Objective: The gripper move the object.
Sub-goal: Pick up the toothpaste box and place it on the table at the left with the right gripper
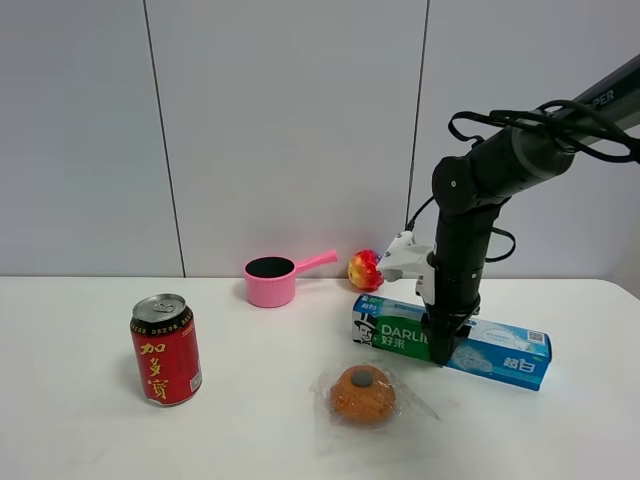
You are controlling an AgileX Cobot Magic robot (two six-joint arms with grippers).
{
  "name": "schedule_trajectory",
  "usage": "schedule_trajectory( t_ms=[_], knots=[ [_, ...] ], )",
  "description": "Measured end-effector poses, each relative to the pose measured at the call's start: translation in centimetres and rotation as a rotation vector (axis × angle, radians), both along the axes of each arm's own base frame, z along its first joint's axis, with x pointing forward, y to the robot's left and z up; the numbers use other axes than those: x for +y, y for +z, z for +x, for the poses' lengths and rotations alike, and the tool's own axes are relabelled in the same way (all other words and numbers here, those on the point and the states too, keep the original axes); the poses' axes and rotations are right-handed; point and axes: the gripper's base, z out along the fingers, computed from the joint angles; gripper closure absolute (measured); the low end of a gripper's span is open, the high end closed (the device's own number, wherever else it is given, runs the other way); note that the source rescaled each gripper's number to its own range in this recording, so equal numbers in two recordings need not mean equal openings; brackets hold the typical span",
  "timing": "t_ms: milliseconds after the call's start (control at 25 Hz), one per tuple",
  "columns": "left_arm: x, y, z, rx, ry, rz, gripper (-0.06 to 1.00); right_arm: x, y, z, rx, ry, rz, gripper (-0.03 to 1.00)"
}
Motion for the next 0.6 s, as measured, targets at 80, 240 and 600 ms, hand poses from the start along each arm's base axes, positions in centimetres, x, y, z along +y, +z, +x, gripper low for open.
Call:
schedule_trajectory(
  t_ms=[80,240,600],
  knots=[
    [0.0,0.0,0.0,0.000,0.000,0.000,-0.06,0.6,0.6,-0.2,-0.007,0.036,0.014,0.97],
    [0.0,0.0,0.0,0.000,0.000,0.000,-0.06,2.0,3.5,-0.9,-0.058,0.067,0.059,0.97],
    [0.0,0.0,0.0,0.000,0.000,0.000,-0.06,6.0,13.0,-4.3,-0.158,-0.077,0.386,0.97]
  ],
)
